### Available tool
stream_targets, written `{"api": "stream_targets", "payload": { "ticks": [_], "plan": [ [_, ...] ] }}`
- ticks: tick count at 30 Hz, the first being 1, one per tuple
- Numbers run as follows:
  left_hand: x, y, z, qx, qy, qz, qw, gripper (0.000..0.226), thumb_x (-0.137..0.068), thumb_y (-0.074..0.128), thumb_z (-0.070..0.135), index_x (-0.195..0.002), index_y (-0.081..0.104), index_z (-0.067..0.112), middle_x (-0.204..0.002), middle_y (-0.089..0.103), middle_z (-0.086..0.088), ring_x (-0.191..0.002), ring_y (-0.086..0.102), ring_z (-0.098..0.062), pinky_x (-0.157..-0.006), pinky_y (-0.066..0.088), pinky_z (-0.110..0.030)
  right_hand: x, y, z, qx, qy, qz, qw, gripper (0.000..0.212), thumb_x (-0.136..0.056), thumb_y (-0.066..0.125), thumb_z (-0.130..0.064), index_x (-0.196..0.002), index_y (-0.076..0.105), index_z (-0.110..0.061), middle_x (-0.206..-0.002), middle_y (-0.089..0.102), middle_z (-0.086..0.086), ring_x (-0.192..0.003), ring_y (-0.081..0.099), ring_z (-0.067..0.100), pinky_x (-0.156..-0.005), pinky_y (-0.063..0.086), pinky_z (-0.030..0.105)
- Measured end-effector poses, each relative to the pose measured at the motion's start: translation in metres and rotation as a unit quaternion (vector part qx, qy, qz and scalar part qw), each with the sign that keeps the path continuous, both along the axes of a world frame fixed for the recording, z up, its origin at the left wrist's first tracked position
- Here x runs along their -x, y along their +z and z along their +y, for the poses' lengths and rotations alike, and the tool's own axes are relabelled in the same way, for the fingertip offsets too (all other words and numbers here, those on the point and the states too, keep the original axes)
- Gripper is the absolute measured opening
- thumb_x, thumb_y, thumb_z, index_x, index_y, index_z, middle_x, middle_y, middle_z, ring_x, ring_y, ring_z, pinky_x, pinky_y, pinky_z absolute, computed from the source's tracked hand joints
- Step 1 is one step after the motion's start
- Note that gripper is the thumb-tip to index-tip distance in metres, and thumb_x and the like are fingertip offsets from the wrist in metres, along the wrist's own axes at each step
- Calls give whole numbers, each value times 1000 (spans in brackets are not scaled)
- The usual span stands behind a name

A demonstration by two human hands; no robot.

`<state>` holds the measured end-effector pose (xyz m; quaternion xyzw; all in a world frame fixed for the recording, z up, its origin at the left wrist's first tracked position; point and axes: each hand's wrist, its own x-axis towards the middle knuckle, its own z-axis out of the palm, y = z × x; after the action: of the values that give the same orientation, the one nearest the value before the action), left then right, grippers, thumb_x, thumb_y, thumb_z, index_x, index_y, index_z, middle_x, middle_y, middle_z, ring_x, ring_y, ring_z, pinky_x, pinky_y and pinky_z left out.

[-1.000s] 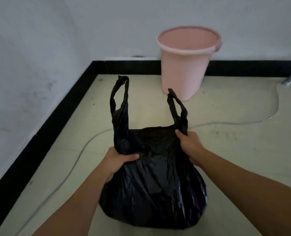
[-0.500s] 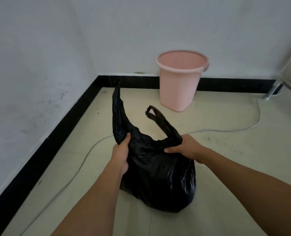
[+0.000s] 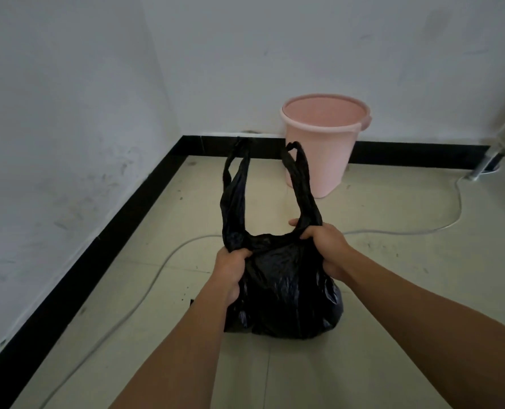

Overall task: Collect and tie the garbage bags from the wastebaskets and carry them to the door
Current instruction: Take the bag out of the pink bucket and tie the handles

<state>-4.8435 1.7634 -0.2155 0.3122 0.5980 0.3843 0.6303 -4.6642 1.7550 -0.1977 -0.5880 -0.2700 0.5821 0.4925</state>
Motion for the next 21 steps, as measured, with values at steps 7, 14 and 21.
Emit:
{"api": "stream_targets", "payload": {
  "ticks": [7,14,21],
  "plan": [
    [0,11,3,54,-65,-94,992,45,-70,69,20,-110,69,-1,-111,69,-22,-105,66,-39,-93,52,-45,0,-3,-1,73,96,71,990,28,-89,58,-37,-97,60,-9,-70,50,3,-65,51,19,-65,42,33],
    [-6,-2,9,-164,-21,182,969,18,-92,54,18,-101,64,7,-93,68,-14,-93,65,-31,-69,45,-30,-3,-14,7,115,-35,16,993,27,-98,54,-22,-82,70,-6,-86,68,16,-78,65,33,-76,57,40],
    [-12,2,0,-352,-194,423,812,25,-94,48,24,-117,58,21,-104,68,-5,-96,61,-29,-79,50,-40,-7,-25,-2,127,111,-183,969,16,-88,64,-9,-94,68,5,-93,69,23,-76,65,33,-69,52,37]
  ]
}}
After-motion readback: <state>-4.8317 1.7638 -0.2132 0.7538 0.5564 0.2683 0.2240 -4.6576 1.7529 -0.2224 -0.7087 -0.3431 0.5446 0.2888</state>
